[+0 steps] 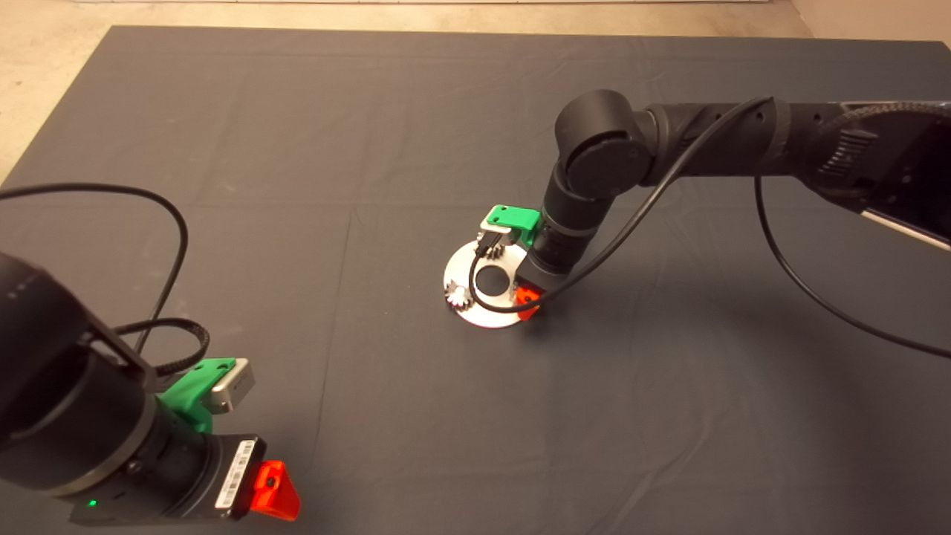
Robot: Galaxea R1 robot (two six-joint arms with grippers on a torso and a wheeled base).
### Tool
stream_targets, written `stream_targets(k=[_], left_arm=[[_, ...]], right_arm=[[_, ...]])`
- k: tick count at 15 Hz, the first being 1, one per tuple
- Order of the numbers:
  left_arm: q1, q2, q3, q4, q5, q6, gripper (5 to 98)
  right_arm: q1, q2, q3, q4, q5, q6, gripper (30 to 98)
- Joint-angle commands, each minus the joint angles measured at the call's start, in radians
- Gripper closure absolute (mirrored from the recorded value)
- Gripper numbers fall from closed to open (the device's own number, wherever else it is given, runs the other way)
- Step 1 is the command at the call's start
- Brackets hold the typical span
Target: Remove an incorrectly installed larger gear and replace it with the correct smaller gear
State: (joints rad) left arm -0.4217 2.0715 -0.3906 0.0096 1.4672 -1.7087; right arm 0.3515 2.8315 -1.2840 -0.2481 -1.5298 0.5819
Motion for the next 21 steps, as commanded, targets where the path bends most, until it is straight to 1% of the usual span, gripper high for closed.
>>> stream_targets(k=[1, 5, 6, 8, 10, 13, 14, 18, 19, 20, 21], left_arm=[[-0.012, -0.004, 0.015, 0.001, 0.005, -0.003, 6.1], [-0.012, -0.004, 0.015, 0.001, 0.005, -0.003, 6.1], [-0.012, -0.003, 0.015, 0.001, 0.005, -0.003, 6.1], [-0.012, -0.004, 0.015, 0.001, 0.006, -0.003, 6.1], [-0.012, -0.003, 0.015, 0.001, 0.005, -0.003, 6.1], [-0.012, -0.004, 0.015, 0.001, 0.004, -0.003, 6.1], [-0.012, -0.004, 0.015, 0.001, 0.004, -0.002, 6.1], [-0.012, -0.003, 0.015, 0.001, 0.002, 0.000, 6.1], [-0.012, -0.004, 0.015, 0.001, 0.002, 0.000, 6.1], [-0.012, -0.004, 0.016, 0.001, 0.004, 0.000, 6.1], [-0.012, -0.004, 0.017, 0.001, 0.004, 0.000, 6.1]], right_arm=[[-0.003, 0.017, 0.002, -0.057, -0.128, -0.025, 32.9], [-0.003, 0.024, 0.000, -0.062, -0.128, -0.036, 33.0], [-0.002, 0.024, 0.000, -0.068, -0.128, -0.036, 37.0], [-0.002, 0.027, 0.000, -0.071, -0.128, -0.037, 38.3], [-0.003, 0.029, -0.001, -0.073, -0.128, -0.037, 43.1], [-0.005, 0.029, -0.012, -0.074, -0.128, -0.049, 43.8], [-0.010, 0.029, -0.013, -0.076, -0.128, -0.056, 46.9], [-0.014, 0.030, -0.023, -0.077, -0.128, -0.057, 47.4], [-0.014, 0.030, -0.024, -0.077, -0.128, -0.057, 49.2], [-0.014, 0.030, -0.026, -0.077, -0.128, -0.057, 52.4], [-0.014, 0.032, -0.029, -0.077, -0.128, -0.057, 52.6]])
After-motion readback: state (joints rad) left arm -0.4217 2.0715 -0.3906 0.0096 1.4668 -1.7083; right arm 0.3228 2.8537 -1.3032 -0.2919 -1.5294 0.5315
